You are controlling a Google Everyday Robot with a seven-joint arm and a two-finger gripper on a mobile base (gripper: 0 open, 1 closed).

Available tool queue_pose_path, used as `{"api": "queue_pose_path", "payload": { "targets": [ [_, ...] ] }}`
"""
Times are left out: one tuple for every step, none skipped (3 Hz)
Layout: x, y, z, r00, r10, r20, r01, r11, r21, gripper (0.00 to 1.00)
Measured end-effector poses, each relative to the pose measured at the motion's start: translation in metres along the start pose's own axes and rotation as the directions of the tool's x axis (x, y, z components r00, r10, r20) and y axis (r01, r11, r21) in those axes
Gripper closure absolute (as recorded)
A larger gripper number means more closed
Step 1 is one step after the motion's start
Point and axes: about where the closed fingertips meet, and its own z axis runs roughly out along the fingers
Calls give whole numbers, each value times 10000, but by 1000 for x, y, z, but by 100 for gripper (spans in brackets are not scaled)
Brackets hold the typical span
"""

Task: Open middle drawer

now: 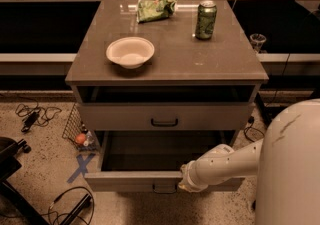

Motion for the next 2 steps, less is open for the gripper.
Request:
{"api": "queue_pose_path", "payload": {
  "targets": [
    [7, 19, -12, 9998, 186, -115, -188, 9997, -176, 100],
    [7, 19, -11, 9998, 188, -114, -190, 9997, -176, 100]
  ]
}}
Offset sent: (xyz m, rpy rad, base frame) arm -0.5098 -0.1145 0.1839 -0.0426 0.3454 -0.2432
